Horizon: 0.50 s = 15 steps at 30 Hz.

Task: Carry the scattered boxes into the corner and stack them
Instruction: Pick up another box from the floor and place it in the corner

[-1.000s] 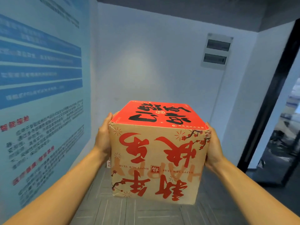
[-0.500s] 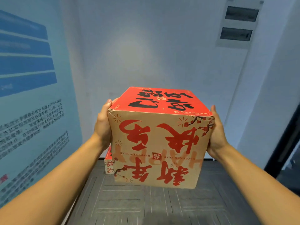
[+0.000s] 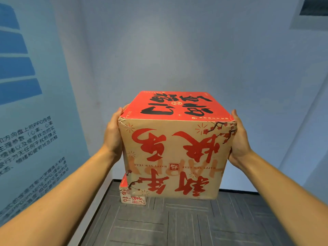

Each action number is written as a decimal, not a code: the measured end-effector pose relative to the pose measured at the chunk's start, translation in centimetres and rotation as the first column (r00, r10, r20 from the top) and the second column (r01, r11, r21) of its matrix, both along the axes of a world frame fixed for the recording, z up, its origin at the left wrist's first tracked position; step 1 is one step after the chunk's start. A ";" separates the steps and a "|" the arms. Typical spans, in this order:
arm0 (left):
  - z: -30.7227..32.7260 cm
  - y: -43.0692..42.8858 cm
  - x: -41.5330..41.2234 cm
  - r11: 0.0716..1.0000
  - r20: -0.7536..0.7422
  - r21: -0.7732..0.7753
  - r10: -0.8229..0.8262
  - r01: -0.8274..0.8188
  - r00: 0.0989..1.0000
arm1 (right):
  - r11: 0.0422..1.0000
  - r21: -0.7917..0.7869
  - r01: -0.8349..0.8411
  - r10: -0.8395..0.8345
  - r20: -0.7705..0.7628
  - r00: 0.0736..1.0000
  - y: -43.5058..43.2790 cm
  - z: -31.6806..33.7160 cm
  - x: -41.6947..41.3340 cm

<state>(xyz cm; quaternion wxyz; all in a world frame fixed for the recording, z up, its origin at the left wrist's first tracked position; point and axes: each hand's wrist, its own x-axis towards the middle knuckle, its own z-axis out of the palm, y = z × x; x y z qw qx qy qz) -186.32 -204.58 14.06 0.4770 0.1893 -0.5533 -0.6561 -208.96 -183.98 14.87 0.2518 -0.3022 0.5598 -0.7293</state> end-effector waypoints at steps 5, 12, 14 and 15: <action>-3.2 -10.3 -7.9 0.999 0.032 -0.009 -0.032 0.032 0.999 | 1.000 0.030 -0.011 0.011 0.006 1.000 -9.7 -2.6 -7.8; -4.5 -23.5 -18.7 0.998 0.064 -0.033 -0.045 0.047 0.997 | 0.998 0.067 0.020 -0.019 -0.014 1.000 -21.5 -3.5 -17.4; -5.0 -26.5 -21.4 0.997 0.092 -0.040 -0.065 0.068 0.994 | 0.998 0.062 -0.001 0.001 0.003 1.000 -24.5 -3.9 -20.6; -5.1 -28.0 -22.6 0.997 0.098 -0.034 -0.060 0.064 0.993 | 0.998 0.061 -0.007 0.006 0.013 1.000 -26.1 -4.0 -22.0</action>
